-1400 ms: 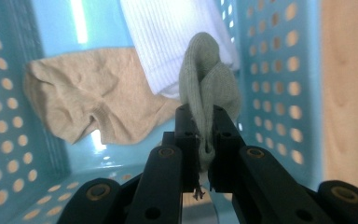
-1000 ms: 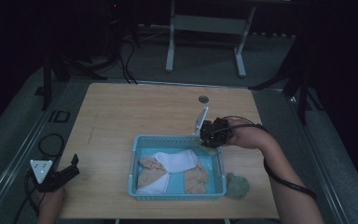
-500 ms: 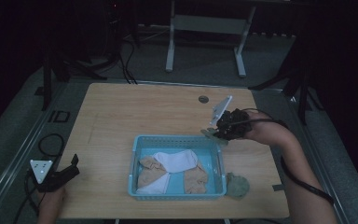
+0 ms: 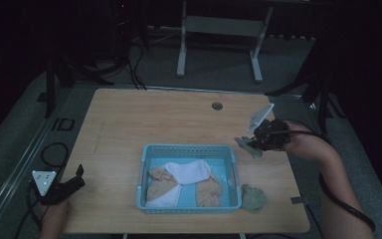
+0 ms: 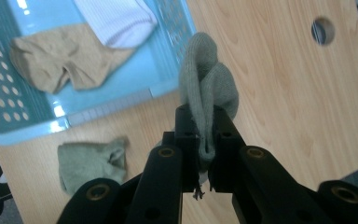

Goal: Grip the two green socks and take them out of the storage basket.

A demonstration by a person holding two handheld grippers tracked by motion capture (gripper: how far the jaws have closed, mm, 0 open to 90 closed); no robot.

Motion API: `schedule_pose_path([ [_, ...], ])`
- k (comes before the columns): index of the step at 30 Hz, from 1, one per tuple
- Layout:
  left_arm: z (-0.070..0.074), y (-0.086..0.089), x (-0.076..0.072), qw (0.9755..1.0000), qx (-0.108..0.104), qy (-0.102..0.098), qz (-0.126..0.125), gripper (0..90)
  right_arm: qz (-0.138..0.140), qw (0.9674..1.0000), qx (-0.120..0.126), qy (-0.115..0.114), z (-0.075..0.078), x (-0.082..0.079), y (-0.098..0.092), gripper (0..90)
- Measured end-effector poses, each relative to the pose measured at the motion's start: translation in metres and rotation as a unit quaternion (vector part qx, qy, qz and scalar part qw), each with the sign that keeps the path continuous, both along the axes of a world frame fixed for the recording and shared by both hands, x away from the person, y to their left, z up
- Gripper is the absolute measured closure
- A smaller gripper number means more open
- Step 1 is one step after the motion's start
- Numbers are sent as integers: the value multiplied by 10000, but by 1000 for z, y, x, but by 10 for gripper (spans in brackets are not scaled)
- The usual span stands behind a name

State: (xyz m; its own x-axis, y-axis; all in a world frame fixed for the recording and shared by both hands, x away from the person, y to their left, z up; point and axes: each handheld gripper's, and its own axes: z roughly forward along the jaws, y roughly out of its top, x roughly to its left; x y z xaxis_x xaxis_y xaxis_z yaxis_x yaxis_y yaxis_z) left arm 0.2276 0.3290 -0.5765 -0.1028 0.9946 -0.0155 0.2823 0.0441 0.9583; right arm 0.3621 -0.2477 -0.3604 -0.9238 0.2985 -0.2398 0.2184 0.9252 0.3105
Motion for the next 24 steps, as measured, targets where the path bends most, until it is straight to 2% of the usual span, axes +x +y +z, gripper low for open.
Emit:
schedule_pose_path([
  [4, 0, 0, 0, 10000, -1, 9, 5, 13, -255, 9996, 8, 99, -9, 4, -16, 844],
  [10, 0, 0, 0, 10000, 16, -1, 7, 13, -355, 9990, 58, 273, -30, 11, -27, 843],
  [13, 0, 0, 0, 10000, 14, 15, 14, 13, -404, 9987, 72, 308, -43, 15, -30, 843],
  [21, 0, -1, 0, 10000, 11, 17, 10, 13, -563, 9966, -147, 578, -93, 24, -33, 843],
  [24, 0, -1, 0, 10000, 13, 16, 16, 13, -663, 9960, -159, 571, -108, 26, -34, 842],
])
